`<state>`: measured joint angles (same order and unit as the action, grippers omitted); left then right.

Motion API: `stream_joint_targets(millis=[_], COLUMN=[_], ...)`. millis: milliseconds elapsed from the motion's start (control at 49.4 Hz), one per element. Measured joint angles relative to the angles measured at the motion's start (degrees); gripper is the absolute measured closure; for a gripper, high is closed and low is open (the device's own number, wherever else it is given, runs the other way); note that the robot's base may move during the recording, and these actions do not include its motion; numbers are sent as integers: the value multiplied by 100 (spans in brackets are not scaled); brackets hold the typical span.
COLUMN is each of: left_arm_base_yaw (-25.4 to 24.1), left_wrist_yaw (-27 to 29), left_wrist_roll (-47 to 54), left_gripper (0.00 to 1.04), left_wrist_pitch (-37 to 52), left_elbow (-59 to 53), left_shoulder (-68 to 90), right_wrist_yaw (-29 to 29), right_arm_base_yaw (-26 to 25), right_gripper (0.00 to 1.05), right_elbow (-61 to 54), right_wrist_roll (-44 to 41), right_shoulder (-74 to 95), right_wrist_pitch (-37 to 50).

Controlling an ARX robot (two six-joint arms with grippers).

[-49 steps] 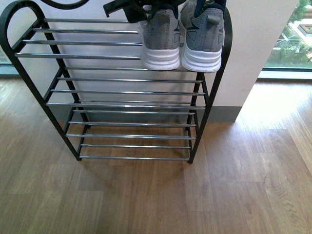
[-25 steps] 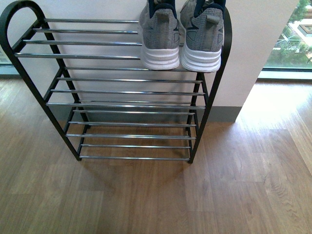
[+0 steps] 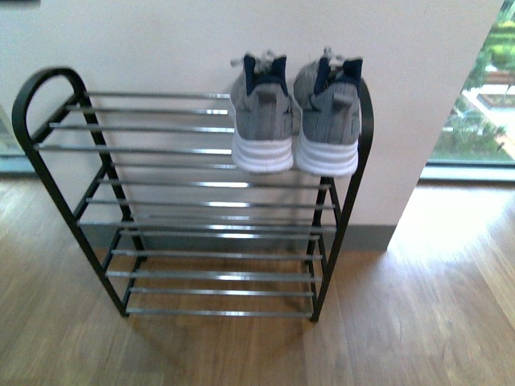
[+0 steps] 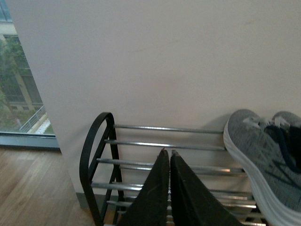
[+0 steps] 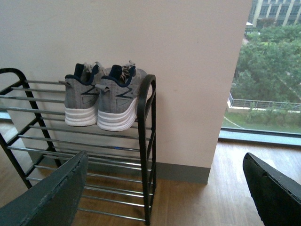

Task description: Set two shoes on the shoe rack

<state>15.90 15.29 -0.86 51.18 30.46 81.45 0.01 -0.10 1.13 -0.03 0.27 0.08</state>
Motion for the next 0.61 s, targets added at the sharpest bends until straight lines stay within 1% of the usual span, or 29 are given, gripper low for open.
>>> stream_joint_targets(millis=[20,344,608], left_arm_base_yaw=[-37,-651,-1014], left_wrist_yaw=[-46,-634,-977], left_wrist_roll=[-4,24,26], left_gripper=[104,104,104], left_wrist_pitch=[24,129,-302], left_elbow=[-122,-1545,-2291], left_shoulder=[-74,-1368,-2514], right_wrist_yaw=[0,0,0], right_arm_base_yaw=[0,0,0], right_gripper=[9,9,9], right_elbow=[0,0,0], right_wrist_roll=[0,0,-2], right_shoulder=[0,0,0], right_wrist_pitch=[0,0,0])
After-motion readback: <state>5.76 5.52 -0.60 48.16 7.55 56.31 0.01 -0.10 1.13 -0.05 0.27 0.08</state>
